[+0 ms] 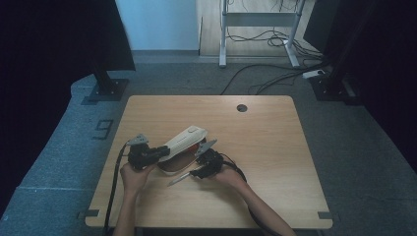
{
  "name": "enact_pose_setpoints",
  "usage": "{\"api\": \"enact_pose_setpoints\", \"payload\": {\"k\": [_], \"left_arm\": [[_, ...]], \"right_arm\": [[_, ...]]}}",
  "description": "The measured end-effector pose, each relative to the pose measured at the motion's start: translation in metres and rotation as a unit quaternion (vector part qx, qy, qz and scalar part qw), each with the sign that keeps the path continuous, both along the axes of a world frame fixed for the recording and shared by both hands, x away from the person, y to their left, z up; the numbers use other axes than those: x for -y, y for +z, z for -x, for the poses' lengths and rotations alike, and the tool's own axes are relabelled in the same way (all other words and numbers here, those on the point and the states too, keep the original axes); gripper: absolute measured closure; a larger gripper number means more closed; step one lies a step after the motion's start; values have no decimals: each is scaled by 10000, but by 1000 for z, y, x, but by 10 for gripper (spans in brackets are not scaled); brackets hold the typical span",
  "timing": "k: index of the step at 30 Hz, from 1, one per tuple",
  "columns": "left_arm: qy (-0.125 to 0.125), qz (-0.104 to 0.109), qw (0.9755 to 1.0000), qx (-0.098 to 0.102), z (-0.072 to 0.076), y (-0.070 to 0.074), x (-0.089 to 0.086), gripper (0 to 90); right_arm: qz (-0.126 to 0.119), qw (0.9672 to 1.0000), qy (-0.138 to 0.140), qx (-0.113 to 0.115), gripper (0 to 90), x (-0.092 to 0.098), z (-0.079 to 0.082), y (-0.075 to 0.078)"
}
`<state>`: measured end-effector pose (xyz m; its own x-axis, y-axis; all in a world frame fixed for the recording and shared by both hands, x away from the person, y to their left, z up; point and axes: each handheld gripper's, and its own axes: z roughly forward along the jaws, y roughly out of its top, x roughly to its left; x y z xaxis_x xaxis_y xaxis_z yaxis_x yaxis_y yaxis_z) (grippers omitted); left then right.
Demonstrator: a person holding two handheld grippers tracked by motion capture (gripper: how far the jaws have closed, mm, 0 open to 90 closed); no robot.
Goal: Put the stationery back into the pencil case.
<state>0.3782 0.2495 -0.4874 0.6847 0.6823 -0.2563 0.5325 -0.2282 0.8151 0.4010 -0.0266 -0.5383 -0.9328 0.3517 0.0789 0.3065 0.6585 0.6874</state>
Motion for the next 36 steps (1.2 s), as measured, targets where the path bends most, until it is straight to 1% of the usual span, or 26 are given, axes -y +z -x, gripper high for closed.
{"api": "enact_pose_setpoints", "payload": {"k": [6, 11, 13, 16, 19, 24, 30, 36], "left_arm": [[-14, -7, 10000, 0, 0, 0, 0, 776], [-15, -7, 10000, 0, 0, 0, 0, 776], [-19, -8, 10000, 3, 0, 0, 0, 775], [-23, -15, 10000, 4, 0, 0, 0, 775], [-24, -11, 10000, 5, 0, 0, 0, 775], [-23, -11, 10000, 9, 0, 0, 1, 775], [-19, -10, 10000, 12, 0, 0, 1, 776], [-17, -4, 10000, 7, 0, 0, 1, 776]], "right_arm": [[4, 9998, 189, 30, 431, -7, 3, -2], [14, 9990, 422, 133, 494, -12, 8, -2], [4, 9986, 505, 134, 528, -14, 9, -2], [54, 9979, 624, 173, 620, -16, 13, -1], [112, 9974, 702, 144, 723, -16, 15, 0], [150, 9968, 780, 91, 752, -14, 17, 1], [222, 9966, 792, 61, 766, -14, 23, 3], [117, 9972, 736, 2, 769, -8, 26, 7]]}}
